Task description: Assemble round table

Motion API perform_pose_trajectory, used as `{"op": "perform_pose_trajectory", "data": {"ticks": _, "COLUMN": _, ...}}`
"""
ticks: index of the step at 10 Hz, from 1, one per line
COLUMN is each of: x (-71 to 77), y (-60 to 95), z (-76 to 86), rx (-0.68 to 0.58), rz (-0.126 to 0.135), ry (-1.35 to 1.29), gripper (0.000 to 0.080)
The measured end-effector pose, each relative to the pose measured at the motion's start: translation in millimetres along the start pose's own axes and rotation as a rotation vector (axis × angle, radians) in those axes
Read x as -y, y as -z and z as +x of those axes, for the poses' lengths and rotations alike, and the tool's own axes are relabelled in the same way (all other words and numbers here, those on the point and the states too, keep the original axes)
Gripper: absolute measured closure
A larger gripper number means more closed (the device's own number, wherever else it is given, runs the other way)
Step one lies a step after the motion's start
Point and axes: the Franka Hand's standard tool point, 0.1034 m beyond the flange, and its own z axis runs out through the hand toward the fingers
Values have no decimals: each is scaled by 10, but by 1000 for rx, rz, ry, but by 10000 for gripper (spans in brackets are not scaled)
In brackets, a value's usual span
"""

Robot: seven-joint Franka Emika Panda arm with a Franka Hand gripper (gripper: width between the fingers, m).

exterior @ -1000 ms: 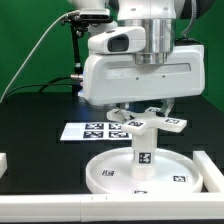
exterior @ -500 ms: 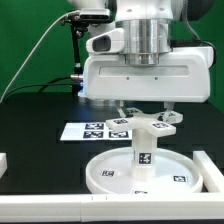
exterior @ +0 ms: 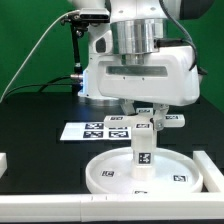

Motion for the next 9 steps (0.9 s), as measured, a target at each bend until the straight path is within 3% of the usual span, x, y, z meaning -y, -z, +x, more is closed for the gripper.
{"op": "perform_pose_trajectory", "data": {"ticks": 5, "x": -5, "y": -1, "z": 2, "rx": 15, "rz": 17, "ry": -305, "gripper": 350}}
{"op": "perform_pose_trajectory", "data": {"ticks": 6, "x": -4, "y": -6, "z": -1, "rx": 16, "rz": 16, "ry": -296, "gripper": 300}}
{"op": "perform_pose_trajectory", "data": {"ticks": 7, "x": -2, "y": -5, "z": -1, "rx": 16, "rz": 17, "ry": -292, "gripper": 300}}
{"op": "perform_pose_trajectory", "data": {"ticks": 8, "x": 5, "y": 14, "z": 7, "rx": 18, "rz": 21, "ry": -279, "gripper": 180}}
{"op": "perform_pose_trajectory", "data": {"ticks": 9, "x": 15, "y": 53, "z": 30, "rx": 19, "rz": 30, "ry": -268, "gripper": 159}}
